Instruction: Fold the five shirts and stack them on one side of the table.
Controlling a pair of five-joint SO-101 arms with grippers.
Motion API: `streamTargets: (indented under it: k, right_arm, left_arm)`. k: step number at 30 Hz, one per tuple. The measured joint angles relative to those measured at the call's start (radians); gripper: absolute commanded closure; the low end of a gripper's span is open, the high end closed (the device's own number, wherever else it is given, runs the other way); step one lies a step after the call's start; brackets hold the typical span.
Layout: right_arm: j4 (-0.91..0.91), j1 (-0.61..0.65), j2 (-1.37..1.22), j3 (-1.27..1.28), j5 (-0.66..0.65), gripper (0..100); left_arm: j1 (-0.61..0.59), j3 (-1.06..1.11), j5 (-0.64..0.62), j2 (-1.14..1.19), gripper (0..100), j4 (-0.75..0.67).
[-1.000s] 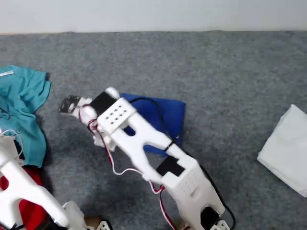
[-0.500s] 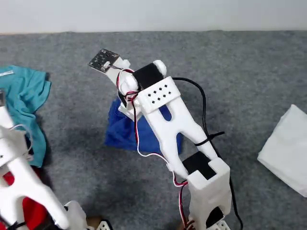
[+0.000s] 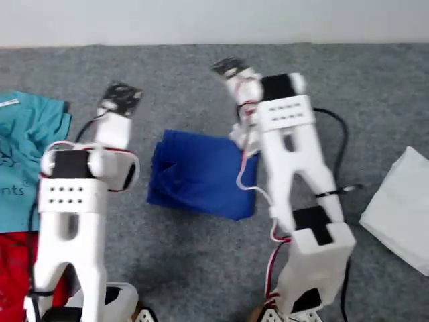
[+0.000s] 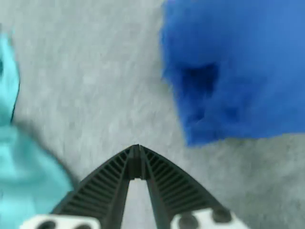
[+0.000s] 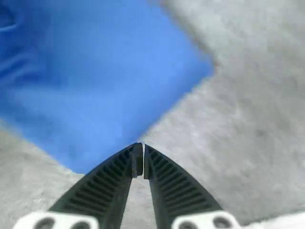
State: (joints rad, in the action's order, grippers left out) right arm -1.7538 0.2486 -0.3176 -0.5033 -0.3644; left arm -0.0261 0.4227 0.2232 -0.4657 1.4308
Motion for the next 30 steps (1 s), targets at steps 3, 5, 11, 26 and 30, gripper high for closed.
streamTargets:
  k: [3, 5, 11, 26, 30]
  right_arm:
    - [0.0, -0.091, 0.041, 0.012, 0.0, 98.5]
    - [0.0, -0.14, 0.075, 0.052, 0.0, 98.5]
    - [0.0, -0.213, 0.189, 0.239, 0.038, 98.5]
    - [0.0, -0.218, 0.356, 0.404, 0.043, 98.5]
    - [0.0, -0.216, 0.356, 0.404, 0.043, 98.5]
  left_arm:
    - [0.087, 0.0, 0.0, 0.003, 100, -0.063]
    - [0.133, 0.0, 0.0, 0.029, 100, -0.097]
    - [0.175, 0.0, 0.0, 0.229, 100, -0.147]
    - [0.028, 0.0, 0.081, 0.575, 100, -0.072]
    - [-0.015, 0.0, 0.11, 0.58, 100, -0.072]
